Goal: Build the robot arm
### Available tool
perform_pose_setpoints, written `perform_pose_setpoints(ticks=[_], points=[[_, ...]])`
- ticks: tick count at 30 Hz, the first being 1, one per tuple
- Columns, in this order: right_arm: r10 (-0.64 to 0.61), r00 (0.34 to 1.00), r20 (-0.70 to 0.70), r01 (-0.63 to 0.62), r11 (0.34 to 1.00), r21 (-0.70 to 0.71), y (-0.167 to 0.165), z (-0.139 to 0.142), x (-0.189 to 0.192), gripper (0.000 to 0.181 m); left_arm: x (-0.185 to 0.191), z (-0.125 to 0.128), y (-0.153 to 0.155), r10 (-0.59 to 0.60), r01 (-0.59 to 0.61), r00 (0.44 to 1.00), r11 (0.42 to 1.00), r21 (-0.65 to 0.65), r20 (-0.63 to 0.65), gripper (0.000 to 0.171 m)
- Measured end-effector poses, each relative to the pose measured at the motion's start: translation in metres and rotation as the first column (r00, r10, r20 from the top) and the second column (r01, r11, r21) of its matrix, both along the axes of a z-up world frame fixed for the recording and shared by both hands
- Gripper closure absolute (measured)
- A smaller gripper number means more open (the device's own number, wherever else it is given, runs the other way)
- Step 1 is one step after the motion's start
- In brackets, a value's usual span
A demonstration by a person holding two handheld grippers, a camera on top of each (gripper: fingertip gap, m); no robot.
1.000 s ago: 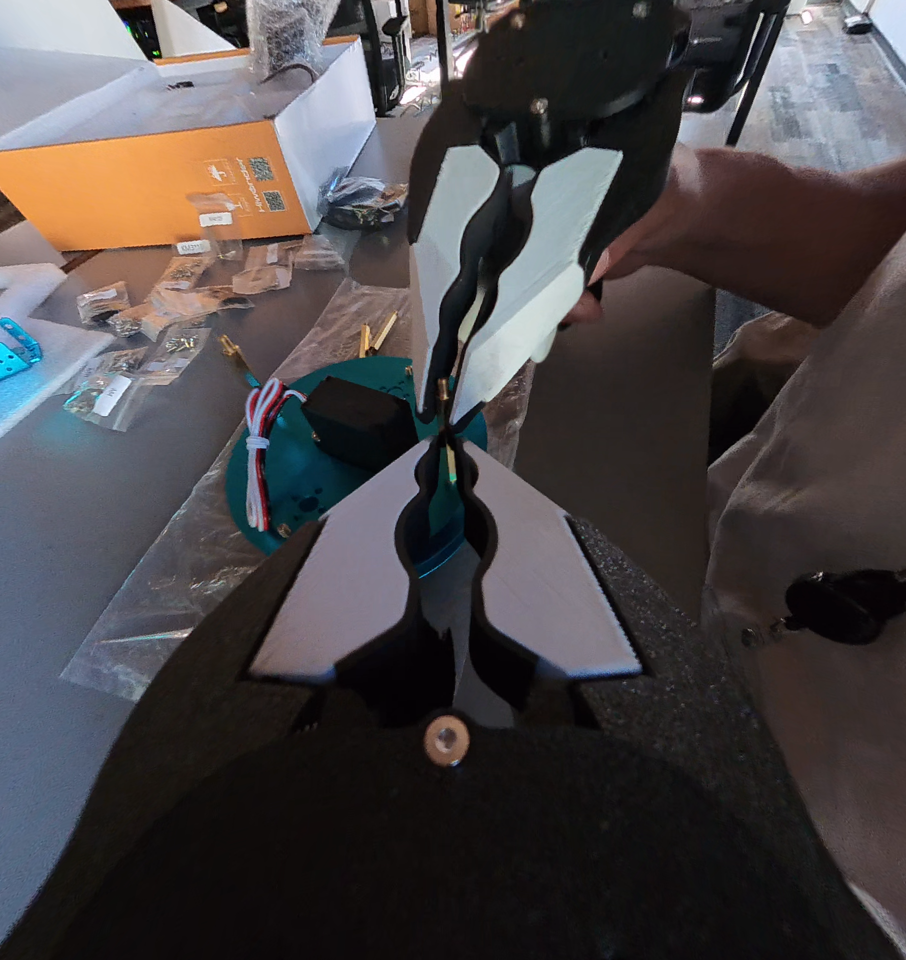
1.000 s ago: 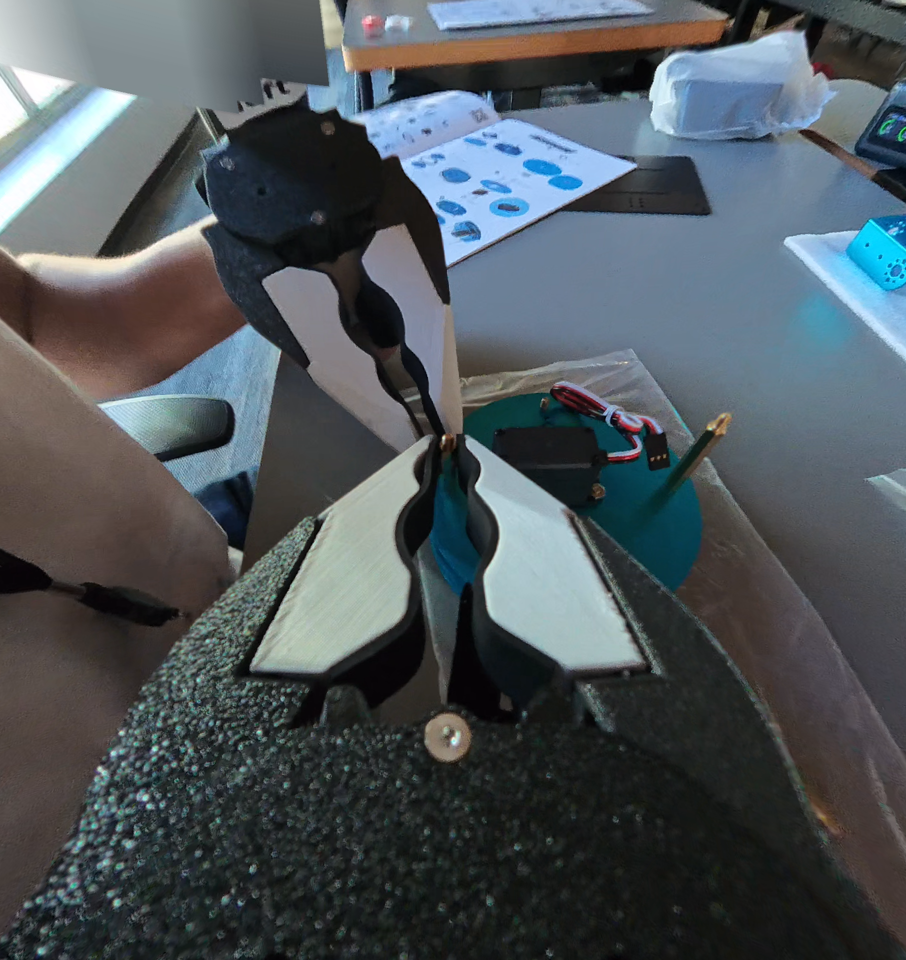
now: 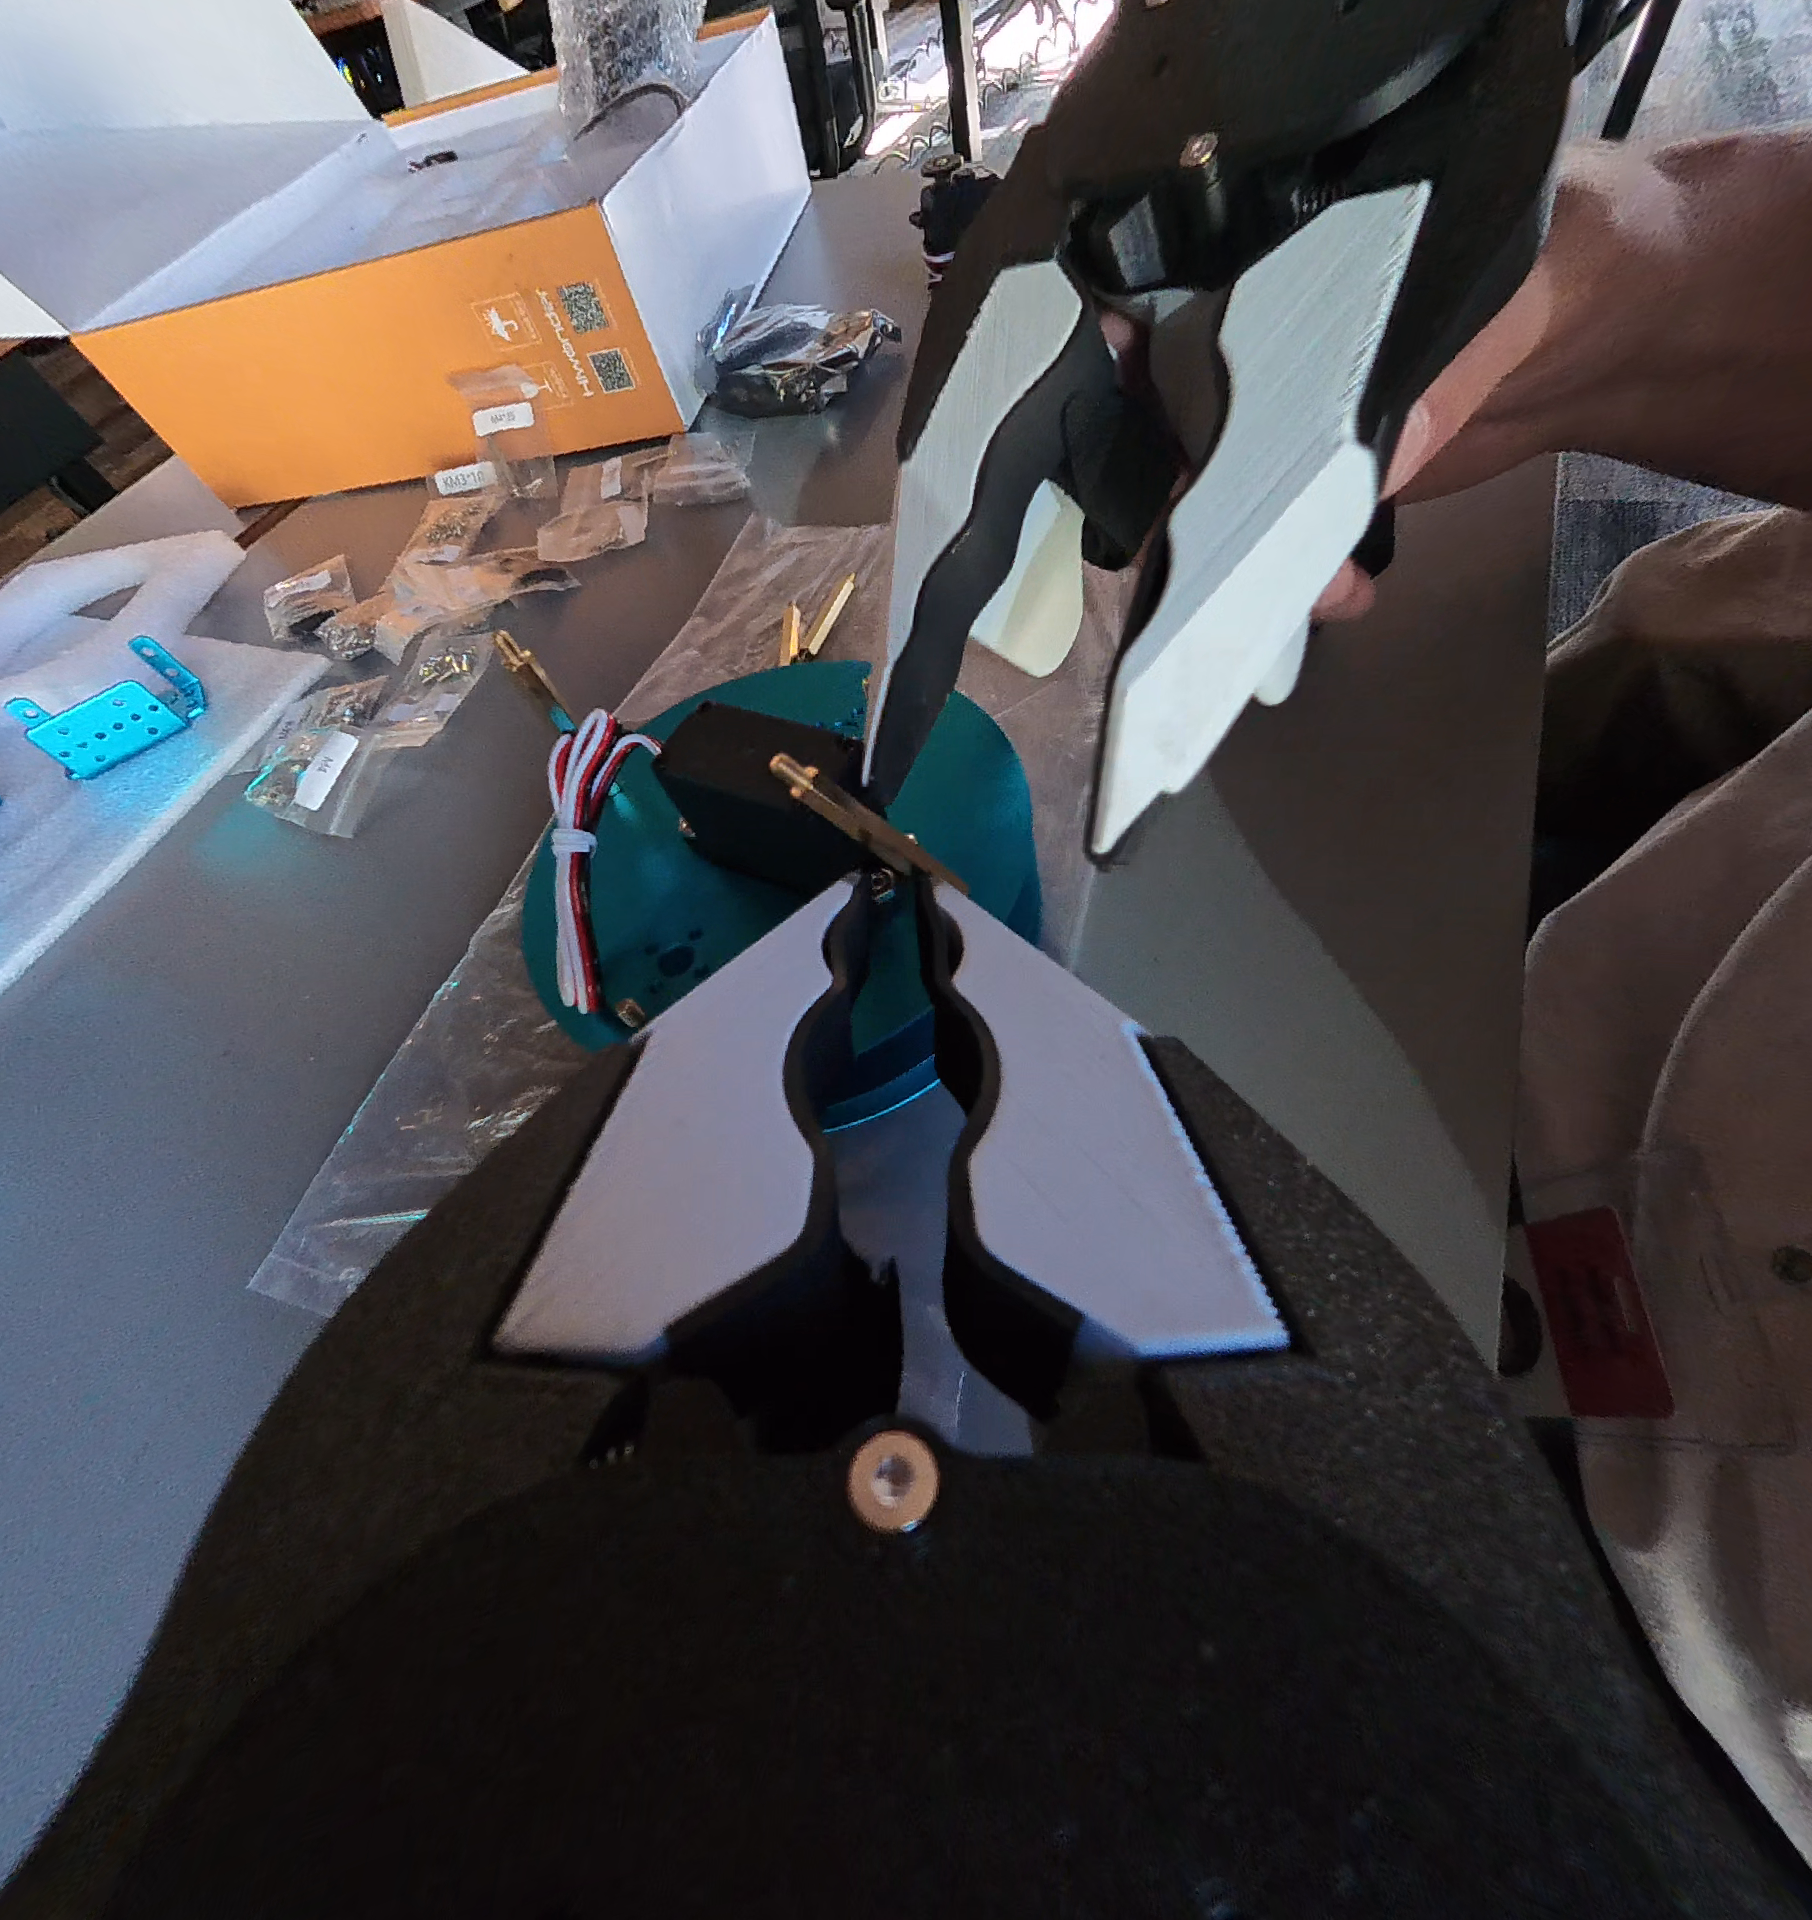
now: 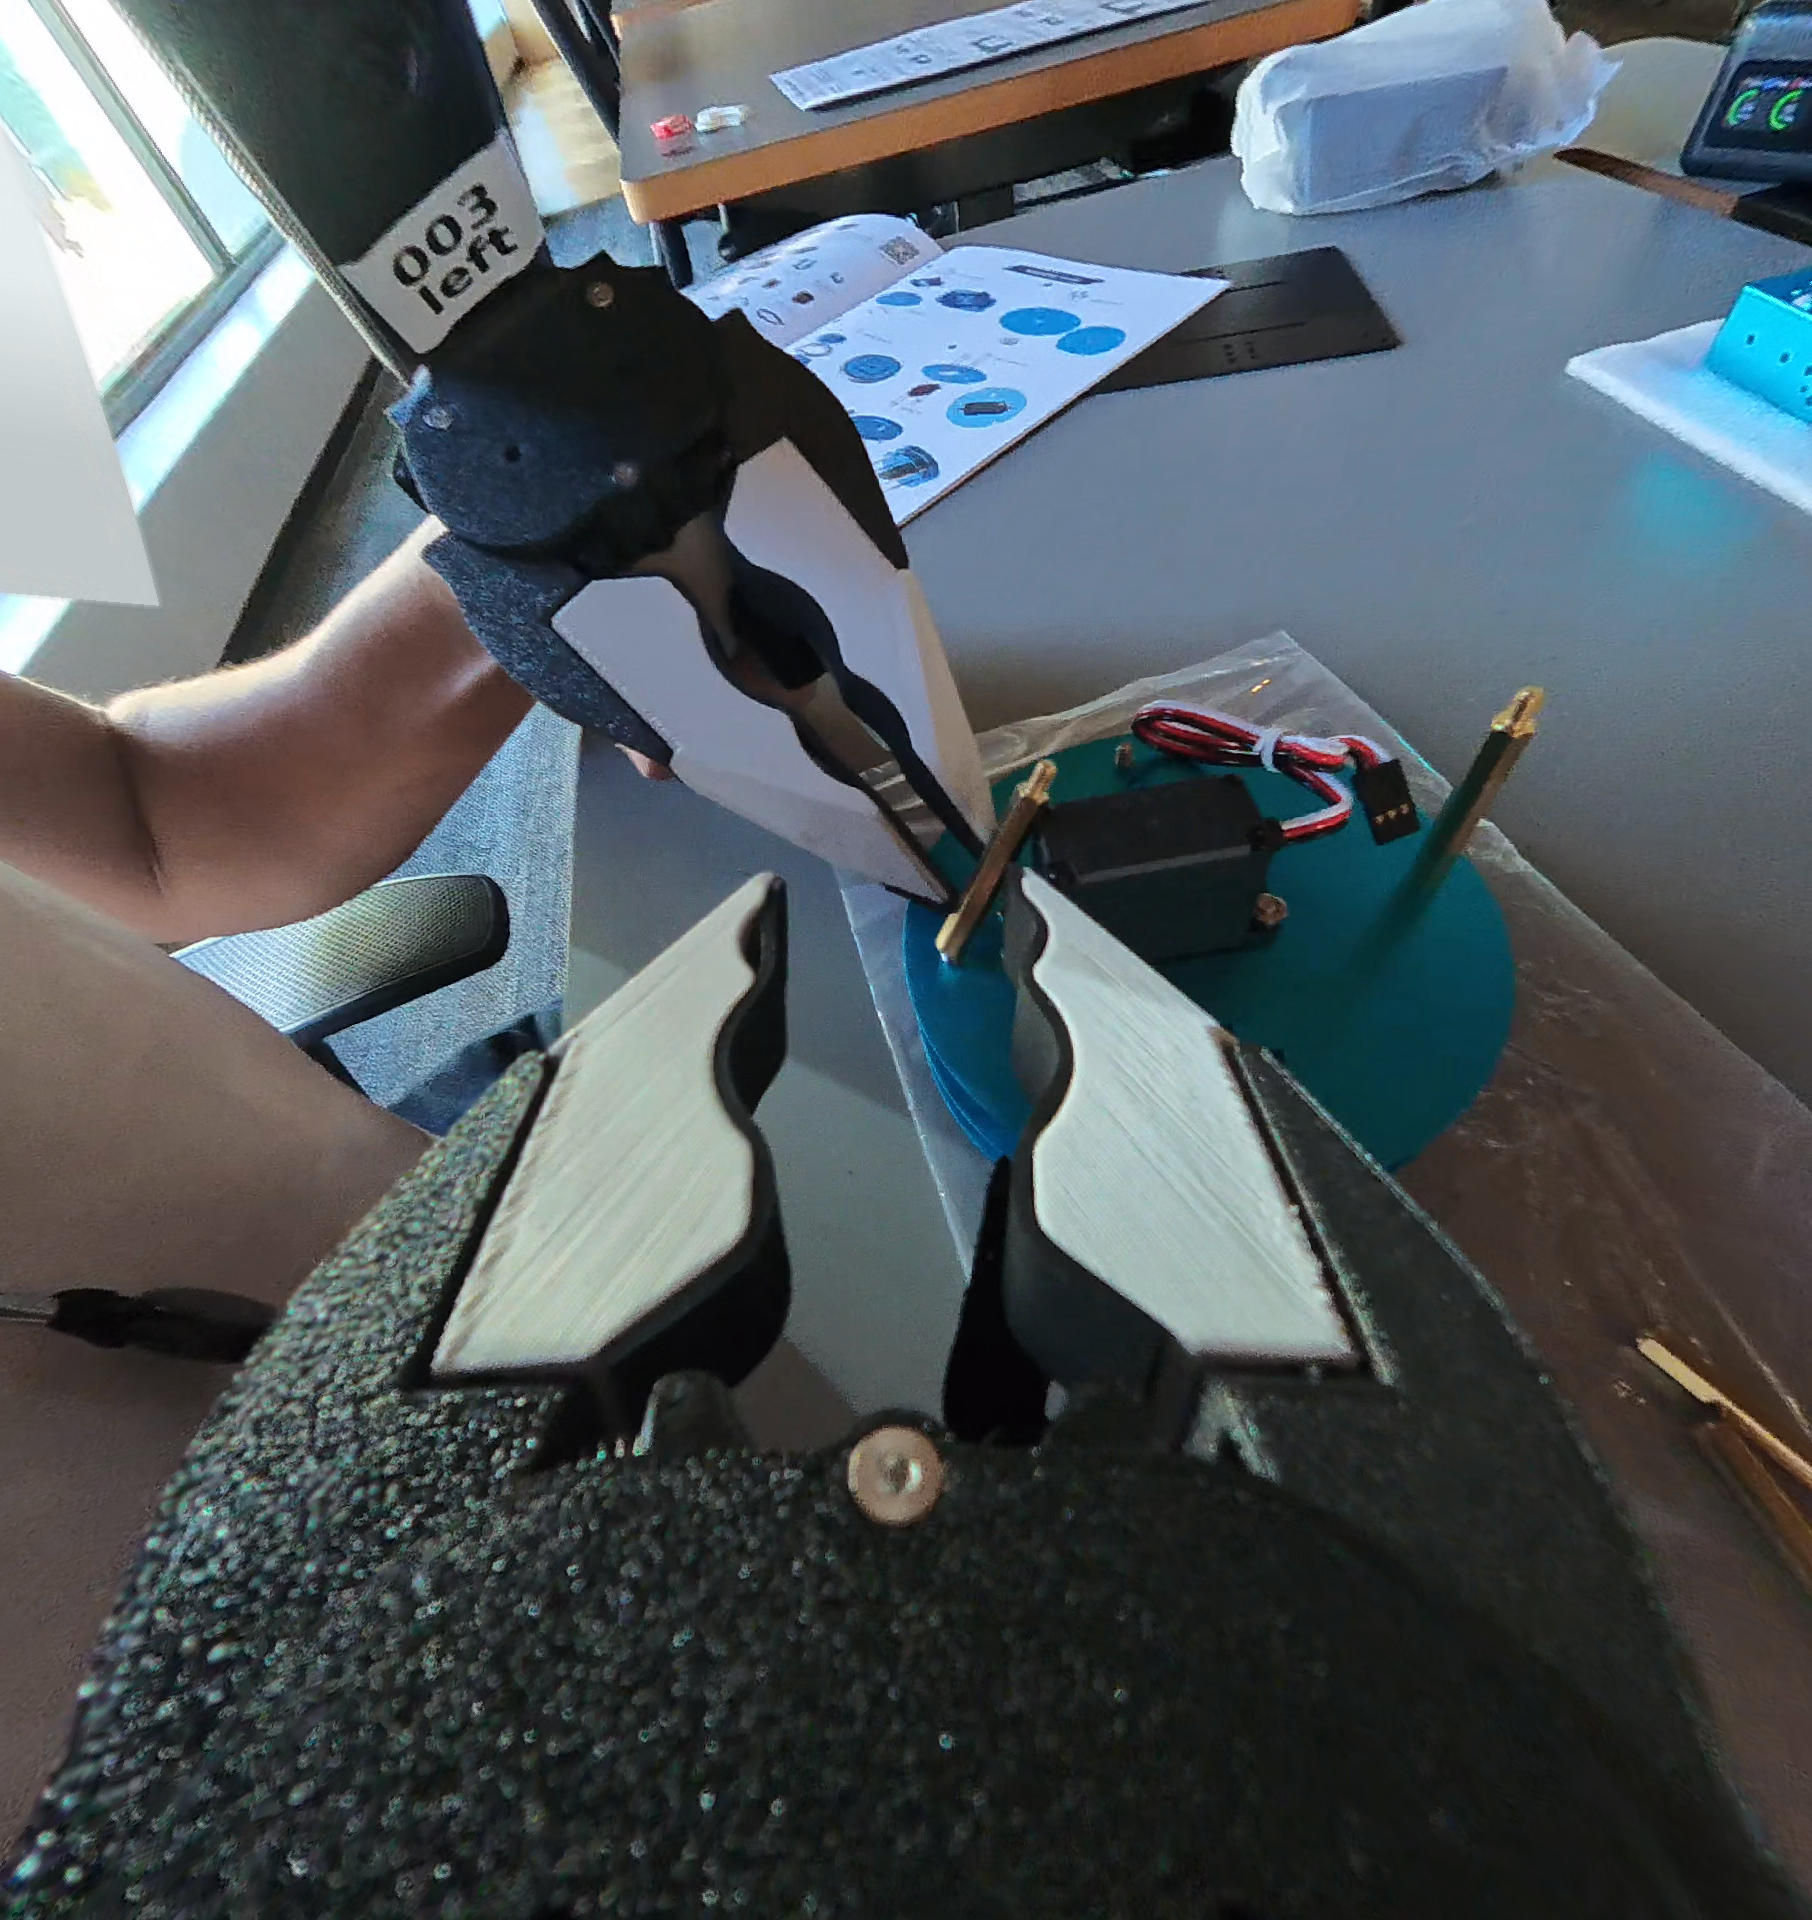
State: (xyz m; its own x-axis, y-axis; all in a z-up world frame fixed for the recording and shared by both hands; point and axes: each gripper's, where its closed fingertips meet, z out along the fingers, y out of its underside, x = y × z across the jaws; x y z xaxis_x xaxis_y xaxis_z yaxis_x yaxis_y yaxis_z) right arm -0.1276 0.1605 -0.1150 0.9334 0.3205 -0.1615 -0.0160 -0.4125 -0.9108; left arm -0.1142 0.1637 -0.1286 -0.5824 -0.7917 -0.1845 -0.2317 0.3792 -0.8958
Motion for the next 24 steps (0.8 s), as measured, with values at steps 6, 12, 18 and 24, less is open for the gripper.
perform_pose_setpoints(ticks=[6, 12, 18, 24], points=[[-0.01, 0.999, 0.049, 0.012, 0.999, -0.037, 0.001, -0.007, -0.001, 0.141, 0.0, 0.001, -0.004, -0.012, 0.012, 1.0, 1.0, -0.005, 0.0, 0.165], [-0.005, 0.998, 0.06, 0.006, 1.0, -0.024, -0.004, -0.004, -0.007, 0.139, -0.001, 0.001, -0.008, -0.037, 0.037, 0.999, 0.999, 0.019, 0.018, 0.165], [0.007, 0.997, 0.082, -0.005, 0.999, -0.034, -0.007, -0.009, -0.015, 0.142, -0.002, -0.005, -0.014, -0.053, 0.052, 0.999, 0.996, 0.067, 0.009, 0.166], [0.002, 0.996, 0.086, 0.001, 0.999, -0.039, -0.004, -0.011, -0.014, 0.142, 0.0, -0.004, -0.013, -0.042, 0.042, 0.999, 0.997, 0.066, 0.007, 0.165]])
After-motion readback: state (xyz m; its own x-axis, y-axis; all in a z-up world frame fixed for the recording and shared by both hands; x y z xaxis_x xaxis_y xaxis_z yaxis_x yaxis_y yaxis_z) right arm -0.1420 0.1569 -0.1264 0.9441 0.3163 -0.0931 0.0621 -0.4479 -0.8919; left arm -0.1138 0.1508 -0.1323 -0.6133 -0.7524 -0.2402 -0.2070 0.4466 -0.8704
